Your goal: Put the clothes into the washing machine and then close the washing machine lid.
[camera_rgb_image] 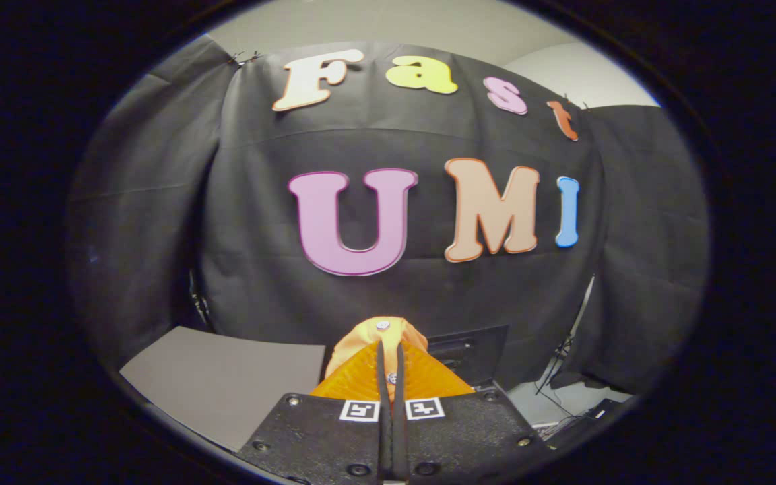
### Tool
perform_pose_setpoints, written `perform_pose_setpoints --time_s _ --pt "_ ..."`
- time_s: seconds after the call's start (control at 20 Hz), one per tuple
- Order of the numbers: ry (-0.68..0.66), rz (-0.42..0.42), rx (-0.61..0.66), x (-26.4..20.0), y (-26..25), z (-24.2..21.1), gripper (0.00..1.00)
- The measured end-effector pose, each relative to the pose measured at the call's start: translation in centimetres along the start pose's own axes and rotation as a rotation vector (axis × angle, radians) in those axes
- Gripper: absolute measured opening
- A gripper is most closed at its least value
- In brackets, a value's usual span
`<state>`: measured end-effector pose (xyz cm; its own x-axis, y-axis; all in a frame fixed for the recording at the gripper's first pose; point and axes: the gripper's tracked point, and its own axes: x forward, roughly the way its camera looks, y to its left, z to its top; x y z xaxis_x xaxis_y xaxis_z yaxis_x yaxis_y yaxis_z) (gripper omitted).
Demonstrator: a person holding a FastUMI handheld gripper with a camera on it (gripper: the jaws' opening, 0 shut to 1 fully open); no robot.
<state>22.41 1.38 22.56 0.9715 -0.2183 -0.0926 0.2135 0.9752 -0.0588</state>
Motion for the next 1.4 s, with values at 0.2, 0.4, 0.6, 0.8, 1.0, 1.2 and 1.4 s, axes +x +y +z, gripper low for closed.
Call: perform_pose_setpoints --time_s 0.2,0.4,0.6,0.8,1.0,1.2,1.4 --pt "0.033 -0.071 -0.02 2.1 -5.4 -2.8 0.0" --pt "0.082 -0.082 0.0 4.5 -8.1 -7.2 0.0" --pt "0.14 -0.069 -0.003 6.3 -8.6 -12.9 0.0" --pt "0.201 -0.054 -0.04 7.5 -7.7 -18.9 0.0" --pt "0.286 -0.042 -0.115 8.7 -7.2 -23.8 0.0" --pt "0.371 -0.017 -0.151 9.6 -6.7 -27.8 0.02" --pt "0.444 -0.01 -0.188 11.0 -6.7 -30.0 0.04"
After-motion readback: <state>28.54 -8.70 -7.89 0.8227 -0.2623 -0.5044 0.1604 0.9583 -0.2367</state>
